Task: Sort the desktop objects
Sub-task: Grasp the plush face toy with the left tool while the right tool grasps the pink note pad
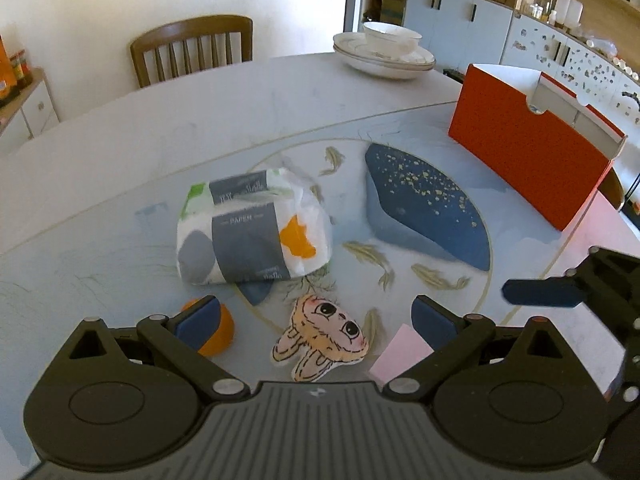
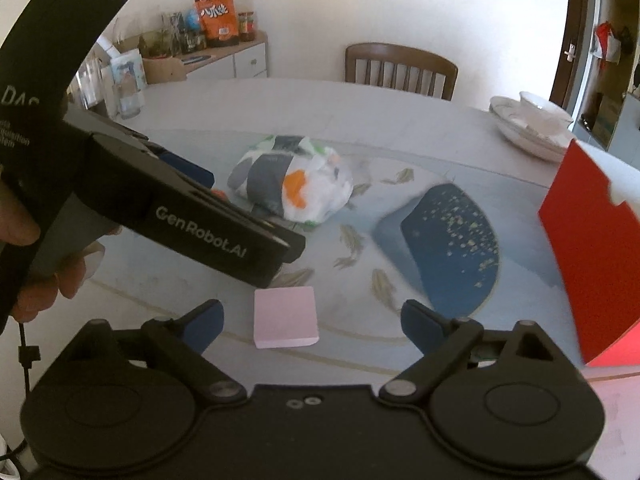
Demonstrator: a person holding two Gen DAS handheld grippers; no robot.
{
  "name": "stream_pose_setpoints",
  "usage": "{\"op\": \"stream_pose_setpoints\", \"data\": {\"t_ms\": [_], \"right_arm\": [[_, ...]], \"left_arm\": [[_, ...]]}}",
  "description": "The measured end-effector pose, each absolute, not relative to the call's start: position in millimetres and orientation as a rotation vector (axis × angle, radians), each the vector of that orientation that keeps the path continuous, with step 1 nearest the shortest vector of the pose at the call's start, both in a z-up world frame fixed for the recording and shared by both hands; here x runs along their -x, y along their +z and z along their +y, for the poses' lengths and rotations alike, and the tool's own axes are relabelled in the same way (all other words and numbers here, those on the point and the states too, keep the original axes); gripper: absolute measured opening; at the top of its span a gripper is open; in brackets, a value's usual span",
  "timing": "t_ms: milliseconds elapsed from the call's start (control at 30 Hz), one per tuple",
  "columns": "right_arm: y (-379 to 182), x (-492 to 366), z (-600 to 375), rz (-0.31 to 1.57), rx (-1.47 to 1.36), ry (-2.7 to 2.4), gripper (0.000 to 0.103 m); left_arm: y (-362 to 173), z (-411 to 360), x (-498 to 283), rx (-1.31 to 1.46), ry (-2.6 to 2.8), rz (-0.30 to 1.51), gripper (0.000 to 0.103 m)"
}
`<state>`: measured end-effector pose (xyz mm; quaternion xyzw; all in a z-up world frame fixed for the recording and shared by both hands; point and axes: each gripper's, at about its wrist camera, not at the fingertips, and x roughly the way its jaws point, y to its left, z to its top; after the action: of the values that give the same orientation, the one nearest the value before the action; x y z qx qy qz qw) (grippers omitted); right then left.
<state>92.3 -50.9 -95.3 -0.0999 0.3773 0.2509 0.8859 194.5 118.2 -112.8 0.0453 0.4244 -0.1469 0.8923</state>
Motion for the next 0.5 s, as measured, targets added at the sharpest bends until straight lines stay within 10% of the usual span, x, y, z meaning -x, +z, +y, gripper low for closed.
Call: {"op": "stream_pose_setpoints", "data": {"t_ms": [500], "right_arm": [[-118.3, -103.2, -31.1, 0.846, 0.252, 0.552, 0.07]], "left_arm": [[-127.4, 118.9, -199.0, -0.099, -0.338, 0.921, 0.073]]}}
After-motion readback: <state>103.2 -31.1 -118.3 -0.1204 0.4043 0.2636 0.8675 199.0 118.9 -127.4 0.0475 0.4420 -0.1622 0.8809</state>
